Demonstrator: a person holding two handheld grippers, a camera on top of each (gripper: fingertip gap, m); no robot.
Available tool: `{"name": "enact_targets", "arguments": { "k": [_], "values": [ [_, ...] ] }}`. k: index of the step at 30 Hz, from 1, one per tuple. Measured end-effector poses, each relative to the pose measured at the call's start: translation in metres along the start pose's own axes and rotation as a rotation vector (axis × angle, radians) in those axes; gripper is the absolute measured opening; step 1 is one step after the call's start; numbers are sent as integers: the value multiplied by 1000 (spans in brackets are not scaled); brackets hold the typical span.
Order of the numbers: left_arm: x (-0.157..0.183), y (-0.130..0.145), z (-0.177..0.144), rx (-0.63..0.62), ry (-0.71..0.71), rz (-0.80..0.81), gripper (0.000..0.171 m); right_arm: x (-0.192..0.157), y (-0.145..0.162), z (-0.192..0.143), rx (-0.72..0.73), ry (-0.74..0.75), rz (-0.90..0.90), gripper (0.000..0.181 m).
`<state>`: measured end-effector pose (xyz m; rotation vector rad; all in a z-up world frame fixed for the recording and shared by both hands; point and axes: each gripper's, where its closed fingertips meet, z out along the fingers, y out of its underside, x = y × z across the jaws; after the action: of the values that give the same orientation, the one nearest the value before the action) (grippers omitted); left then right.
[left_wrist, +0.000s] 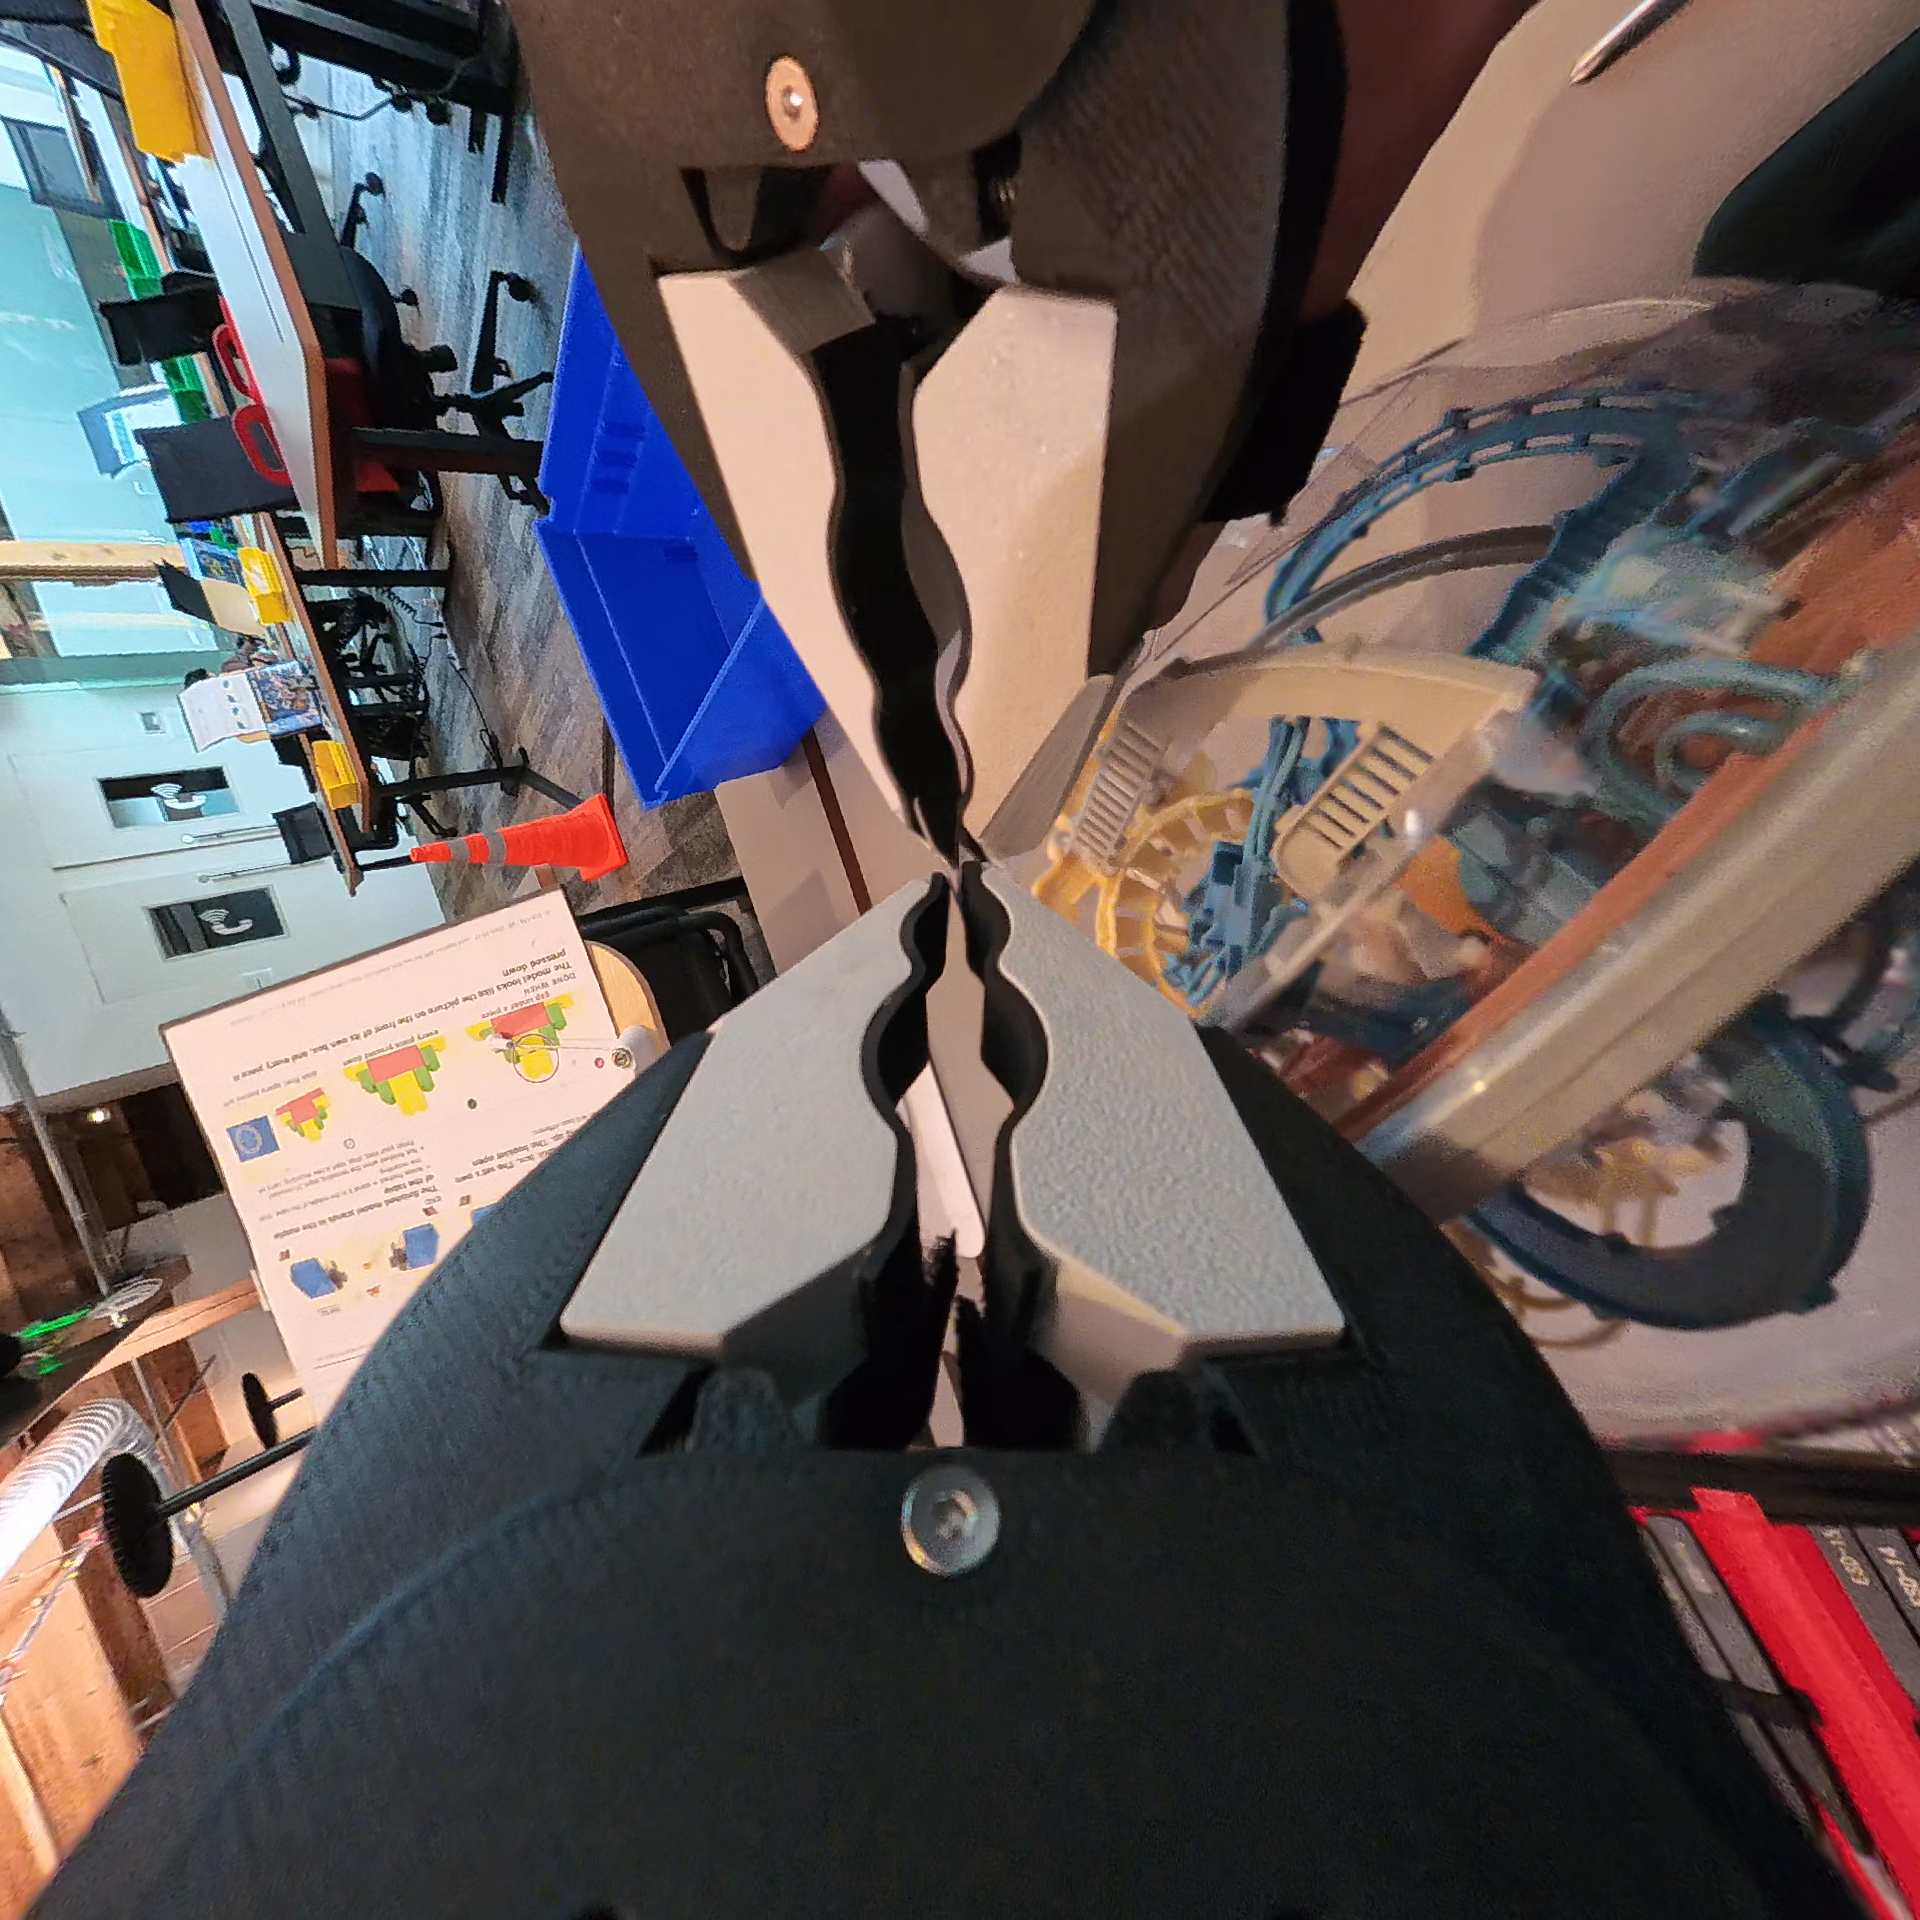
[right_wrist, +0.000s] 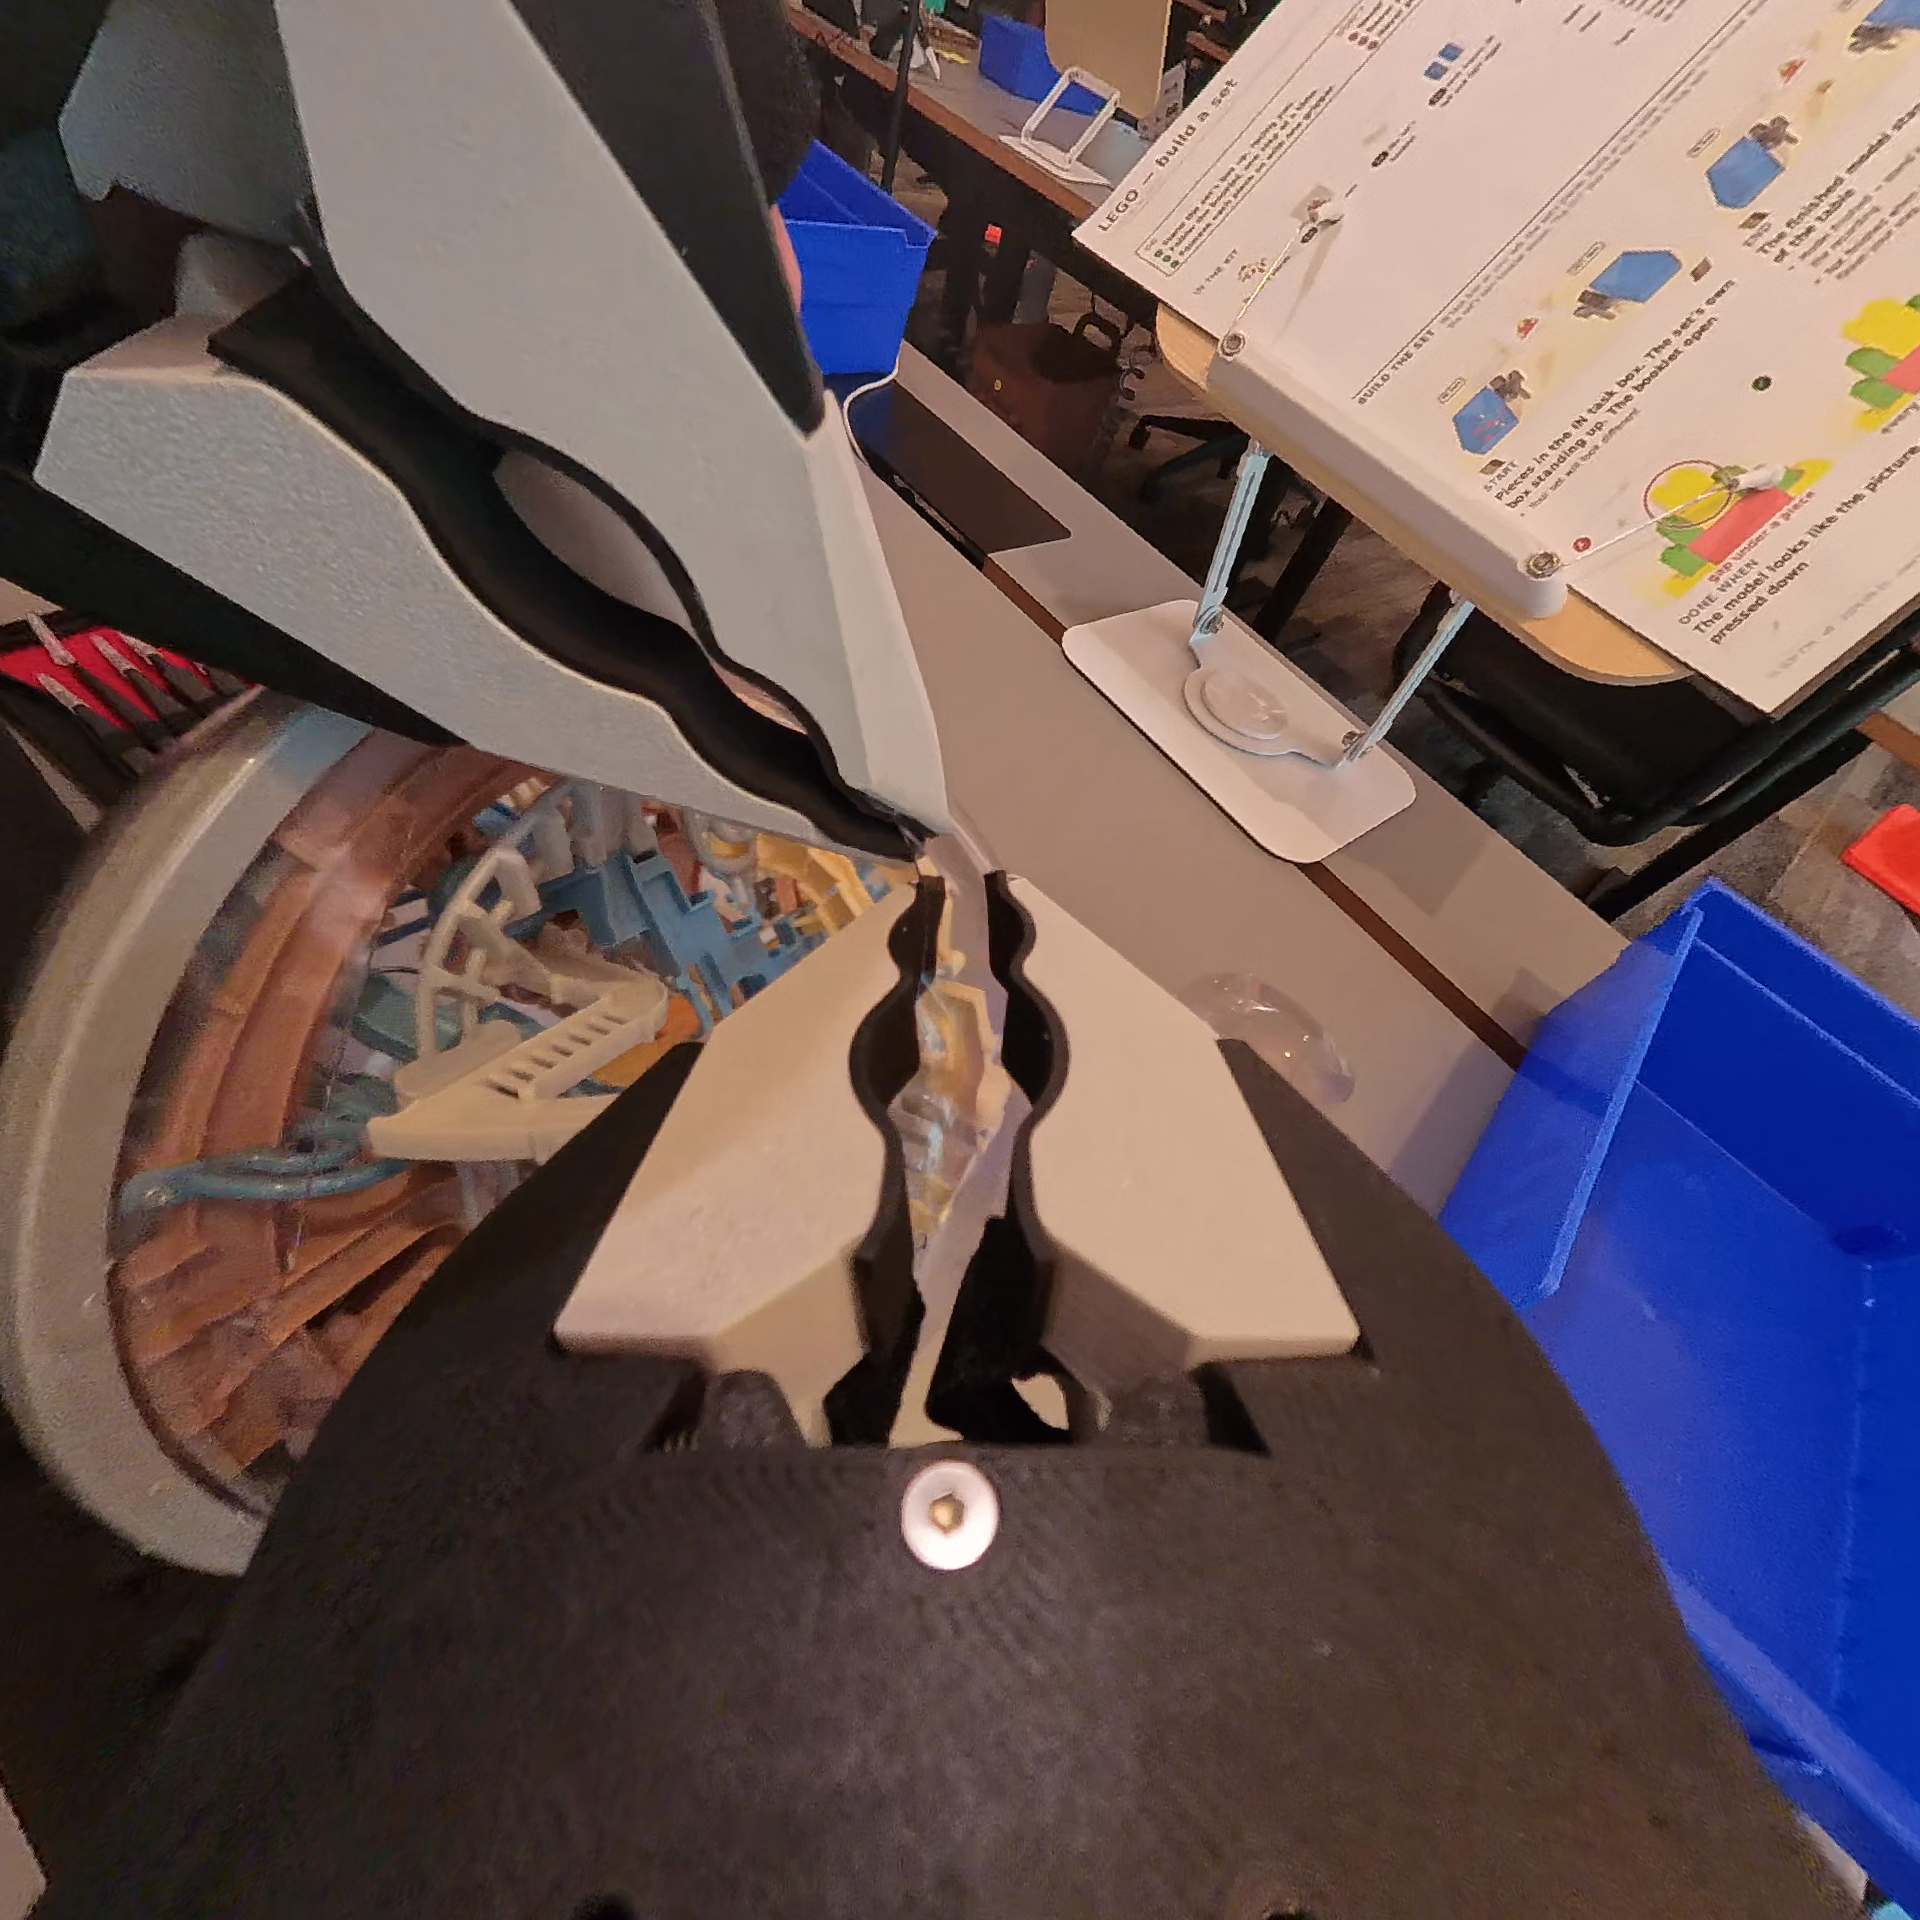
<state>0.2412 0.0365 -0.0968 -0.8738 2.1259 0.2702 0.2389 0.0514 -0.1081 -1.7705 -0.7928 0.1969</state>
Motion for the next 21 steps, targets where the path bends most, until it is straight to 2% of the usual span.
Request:
{"name": "enact_targets", "arguments": {
  "k": [1,3,5,7,10,12,15,18,21],
  "values": [
    [0,0,0,9,-3,-11,1,-1,1,1,-3,4,-4,5],
    [-6,0,-7,30,-31,-52,17,-3,4,3,-5,0,-3,2],
    [-10,3,-18,48,-26,-96,21,0,8,6,-19,26,-12,0],
    [-14,3,-34,95,5,-150,39,1,10,6,-23,30,-8,0],
    [9,-15,-66,272,259,-232,60,1,10,5,-17,28,-13,0],
    [34,-23,-83,321,475,-251,80,-2,8,6,-15,21,-21,0],
    [70,-9,-77,215,640,-170,93,-4,5,7,-15,23,-39,0],
    [87,1,-56,136,641,-131,104,-1,-1,6,5,58,-52,0],
    [84,3,-44,94,578,-118,96,8,-8,5,25,146,-94,0]
  ]
}}
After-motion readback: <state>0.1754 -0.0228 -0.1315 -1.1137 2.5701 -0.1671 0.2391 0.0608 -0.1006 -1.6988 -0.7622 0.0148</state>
